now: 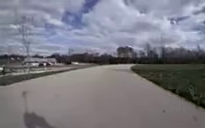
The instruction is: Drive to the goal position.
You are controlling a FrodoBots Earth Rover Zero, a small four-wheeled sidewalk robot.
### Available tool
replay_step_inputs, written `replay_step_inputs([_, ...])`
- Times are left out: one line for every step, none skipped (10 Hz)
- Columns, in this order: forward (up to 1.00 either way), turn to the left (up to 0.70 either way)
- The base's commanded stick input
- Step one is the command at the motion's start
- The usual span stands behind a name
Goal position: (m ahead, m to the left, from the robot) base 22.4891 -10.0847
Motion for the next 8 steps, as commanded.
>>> replay_step_inputs([1.0,-0.4])
replay_step_inputs([1.0,-0.26])
replay_step_inputs([1.0,0.0])
replay_step_inputs([1.0,0.0])
replay_step_inputs([1.0,0.0])
replay_step_inputs([1.0,0.0])
replay_step_inputs([1.0,0.0])
replay_step_inputs([1.0,0.0])
